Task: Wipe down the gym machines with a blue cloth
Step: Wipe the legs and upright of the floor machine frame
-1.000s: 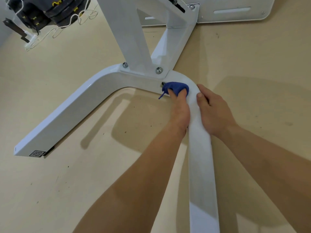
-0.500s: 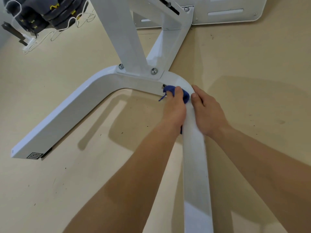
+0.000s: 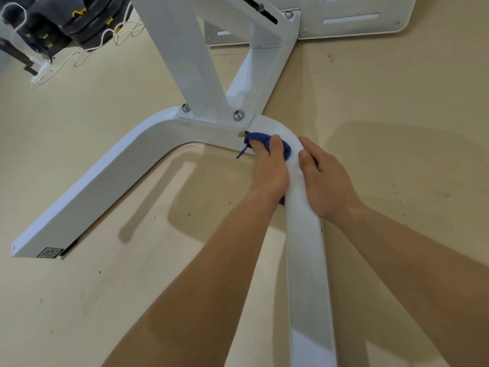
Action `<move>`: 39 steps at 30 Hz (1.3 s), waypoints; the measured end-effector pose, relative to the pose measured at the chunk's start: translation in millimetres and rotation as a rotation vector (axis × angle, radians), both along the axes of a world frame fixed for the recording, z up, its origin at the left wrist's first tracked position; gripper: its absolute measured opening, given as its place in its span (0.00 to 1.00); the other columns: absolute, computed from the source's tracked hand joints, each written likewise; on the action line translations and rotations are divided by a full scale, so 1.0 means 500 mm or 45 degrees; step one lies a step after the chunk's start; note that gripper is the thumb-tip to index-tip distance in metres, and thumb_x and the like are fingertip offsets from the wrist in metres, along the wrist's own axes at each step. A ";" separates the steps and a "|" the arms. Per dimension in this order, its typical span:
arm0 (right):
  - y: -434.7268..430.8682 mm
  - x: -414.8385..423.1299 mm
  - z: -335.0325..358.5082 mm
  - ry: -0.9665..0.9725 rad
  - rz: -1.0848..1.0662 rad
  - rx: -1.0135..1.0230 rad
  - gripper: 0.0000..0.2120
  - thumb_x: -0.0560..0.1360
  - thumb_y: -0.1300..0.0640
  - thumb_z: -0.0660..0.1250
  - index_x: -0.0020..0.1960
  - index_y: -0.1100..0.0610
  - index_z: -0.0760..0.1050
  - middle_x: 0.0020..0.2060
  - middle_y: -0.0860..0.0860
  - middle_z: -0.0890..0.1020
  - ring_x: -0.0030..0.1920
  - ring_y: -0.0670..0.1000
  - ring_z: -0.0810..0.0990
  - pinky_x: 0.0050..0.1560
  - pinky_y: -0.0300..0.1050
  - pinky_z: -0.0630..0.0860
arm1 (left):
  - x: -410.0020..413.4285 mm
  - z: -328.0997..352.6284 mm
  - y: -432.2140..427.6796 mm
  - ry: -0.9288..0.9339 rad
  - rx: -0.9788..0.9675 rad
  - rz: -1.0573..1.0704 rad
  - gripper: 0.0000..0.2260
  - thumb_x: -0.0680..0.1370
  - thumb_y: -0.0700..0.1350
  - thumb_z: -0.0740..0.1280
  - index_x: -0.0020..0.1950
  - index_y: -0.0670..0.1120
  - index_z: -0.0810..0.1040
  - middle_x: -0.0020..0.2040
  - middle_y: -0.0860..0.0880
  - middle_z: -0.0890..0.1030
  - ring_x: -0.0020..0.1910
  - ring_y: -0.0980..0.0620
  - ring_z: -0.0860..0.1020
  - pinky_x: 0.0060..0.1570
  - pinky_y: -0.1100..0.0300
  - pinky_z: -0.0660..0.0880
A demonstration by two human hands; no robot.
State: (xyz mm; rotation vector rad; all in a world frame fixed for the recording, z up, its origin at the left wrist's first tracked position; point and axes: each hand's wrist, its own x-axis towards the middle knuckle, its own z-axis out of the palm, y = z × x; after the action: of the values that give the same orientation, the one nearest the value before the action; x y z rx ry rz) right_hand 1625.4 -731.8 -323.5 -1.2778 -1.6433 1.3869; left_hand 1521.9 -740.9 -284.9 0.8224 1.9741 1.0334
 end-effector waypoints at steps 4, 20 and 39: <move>0.003 -0.001 0.002 -0.040 -0.001 0.004 0.24 0.81 0.43 0.48 0.73 0.46 0.67 0.65 0.47 0.78 0.64 0.51 0.76 0.67 0.53 0.72 | -0.042 -0.011 0.062 -0.111 -0.050 0.270 0.25 0.82 0.60 0.51 0.74 0.47 0.58 0.61 0.44 0.75 0.56 0.44 0.76 0.62 0.43 0.73; -0.044 0.025 0.069 -0.175 0.078 -0.080 0.21 0.85 0.50 0.47 0.77 0.46 0.61 0.62 0.49 0.78 0.60 0.54 0.77 0.58 0.46 0.72 | 0.037 0.021 -0.259 -0.269 -0.157 -0.290 0.16 0.82 0.59 0.55 0.62 0.57 0.78 0.54 0.50 0.84 0.53 0.49 0.82 0.51 0.50 0.78; -0.121 0.095 0.100 -0.252 0.170 -0.138 0.22 0.84 0.49 0.53 0.78 0.47 0.61 0.71 0.46 0.73 0.67 0.50 0.73 0.59 0.40 0.67 | 0.067 0.044 -0.298 0.067 -0.146 -0.350 0.16 0.83 0.50 0.56 0.70 0.55 0.70 0.56 0.54 0.80 0.54 0.52 0.79 0.54 0.58 0.75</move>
State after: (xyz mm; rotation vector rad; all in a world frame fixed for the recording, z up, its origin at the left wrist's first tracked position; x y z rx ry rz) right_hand 1672.9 -792.4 -273.5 -1.4290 -1.8362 1.4860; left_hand 1555.3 -889.7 -263.0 1.0316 1.8798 0.7390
